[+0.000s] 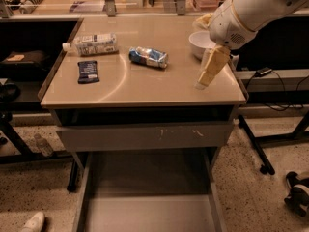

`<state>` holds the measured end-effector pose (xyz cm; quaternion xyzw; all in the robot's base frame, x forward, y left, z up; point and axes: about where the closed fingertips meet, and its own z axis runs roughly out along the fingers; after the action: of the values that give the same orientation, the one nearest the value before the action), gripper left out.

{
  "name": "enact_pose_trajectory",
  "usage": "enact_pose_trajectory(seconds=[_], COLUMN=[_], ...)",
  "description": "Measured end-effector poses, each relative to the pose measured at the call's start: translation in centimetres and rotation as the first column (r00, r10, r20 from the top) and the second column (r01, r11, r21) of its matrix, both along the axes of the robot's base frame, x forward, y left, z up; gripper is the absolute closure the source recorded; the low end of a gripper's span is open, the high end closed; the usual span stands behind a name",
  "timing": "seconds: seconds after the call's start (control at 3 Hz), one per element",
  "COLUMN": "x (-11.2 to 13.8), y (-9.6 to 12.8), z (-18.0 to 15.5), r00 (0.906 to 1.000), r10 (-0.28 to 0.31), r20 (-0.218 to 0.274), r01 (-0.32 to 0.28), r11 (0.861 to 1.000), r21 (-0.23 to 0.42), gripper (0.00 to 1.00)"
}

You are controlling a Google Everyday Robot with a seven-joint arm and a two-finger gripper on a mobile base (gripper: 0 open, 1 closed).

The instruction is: Place redbull can into middle drawer

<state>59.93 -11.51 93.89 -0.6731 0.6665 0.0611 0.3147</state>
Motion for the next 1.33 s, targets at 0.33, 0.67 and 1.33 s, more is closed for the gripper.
enact_pose_trajectory(seconds=[0.33,0.67,1.33], x=[1.1,4.8,11.1], y=[0.5,0.5,1.5], z=[-0.2,-0.8,-3.4], r00=[0.9998,0.9985,0.9829], r10=[0.004,-0.047,-0.168], r20=[0.022,0.03,-0.075], r01=[-0.004,0.042,0.184], r11=[1.0,0.988,0.918], r21=[0.018,0.147,0.35], gripper=[0.0,0.0,0.0])
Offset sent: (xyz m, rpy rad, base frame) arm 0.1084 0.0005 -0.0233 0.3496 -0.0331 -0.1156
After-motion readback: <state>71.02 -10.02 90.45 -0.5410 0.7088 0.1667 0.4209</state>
